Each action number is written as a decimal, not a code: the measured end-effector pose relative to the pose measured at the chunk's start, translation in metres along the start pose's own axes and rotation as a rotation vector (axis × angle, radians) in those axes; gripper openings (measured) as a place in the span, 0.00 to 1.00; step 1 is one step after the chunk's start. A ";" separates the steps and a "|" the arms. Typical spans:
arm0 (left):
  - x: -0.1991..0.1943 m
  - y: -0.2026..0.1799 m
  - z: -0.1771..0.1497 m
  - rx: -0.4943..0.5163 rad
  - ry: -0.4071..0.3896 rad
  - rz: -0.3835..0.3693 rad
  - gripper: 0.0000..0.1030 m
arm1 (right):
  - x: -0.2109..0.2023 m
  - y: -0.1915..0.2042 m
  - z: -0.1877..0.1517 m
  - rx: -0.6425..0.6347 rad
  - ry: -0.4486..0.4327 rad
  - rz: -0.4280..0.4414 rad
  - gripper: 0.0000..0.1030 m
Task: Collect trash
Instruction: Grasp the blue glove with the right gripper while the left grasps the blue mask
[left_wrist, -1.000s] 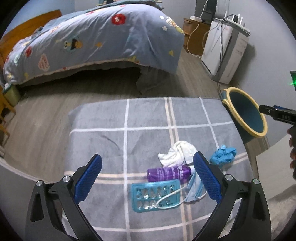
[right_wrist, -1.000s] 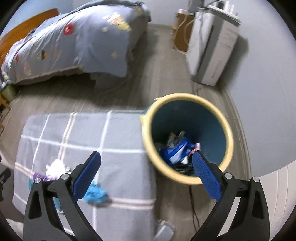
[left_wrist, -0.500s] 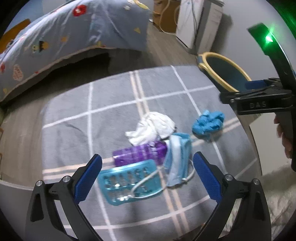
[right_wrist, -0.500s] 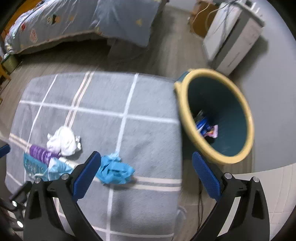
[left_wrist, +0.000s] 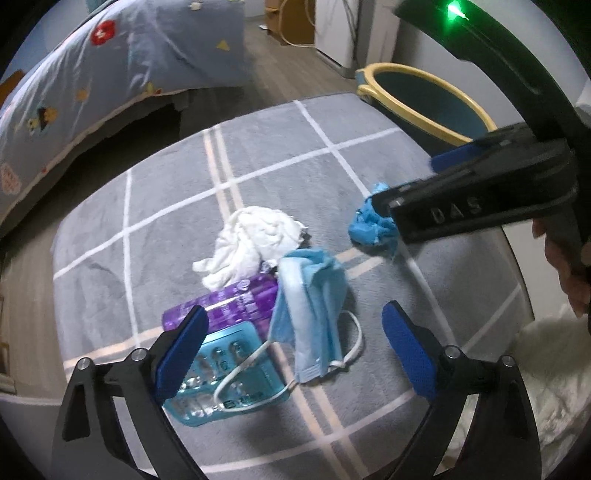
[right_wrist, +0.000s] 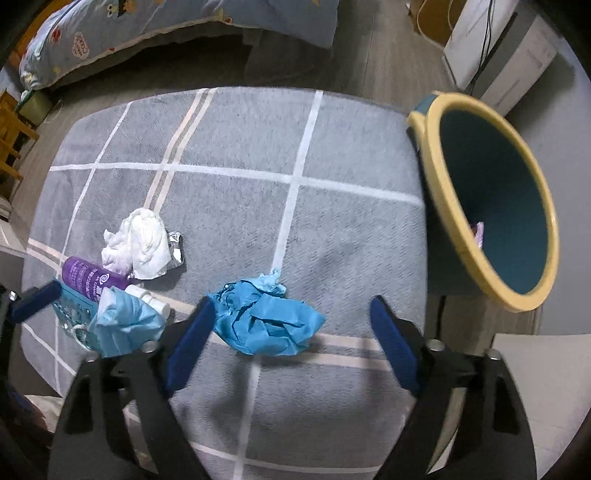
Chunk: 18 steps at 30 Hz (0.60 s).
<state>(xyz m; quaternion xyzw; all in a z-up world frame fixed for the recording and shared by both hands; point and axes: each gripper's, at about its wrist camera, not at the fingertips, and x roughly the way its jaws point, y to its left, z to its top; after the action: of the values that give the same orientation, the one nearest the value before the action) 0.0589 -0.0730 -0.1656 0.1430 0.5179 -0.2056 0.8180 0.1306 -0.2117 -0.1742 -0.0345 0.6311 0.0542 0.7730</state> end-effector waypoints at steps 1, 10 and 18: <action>0.000 -0.002 0.000 0.013 -0.003 0.002 0.82 | 0.001 -0.002 0.001 0.003 0.005 0.010 0.64; 0.000 -0.008 0.006 0.090 0.004 -0.024 0.16 | 0.007 -0.006 0.006 0.018 0.022 0.061 0.27; -0.035 0.008 0.022 0.024 -0.100 -0.090 0.13 | -0.018 -0.015 0.019 0.058 -0.057 0.101 0.20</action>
<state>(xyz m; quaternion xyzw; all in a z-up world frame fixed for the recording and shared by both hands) 0.0668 -0.0693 -0.1244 0.1190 0.4798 -0.2555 0.8309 0.1475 -0.2251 -0.1529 0.0213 0.6110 0.0757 0.7877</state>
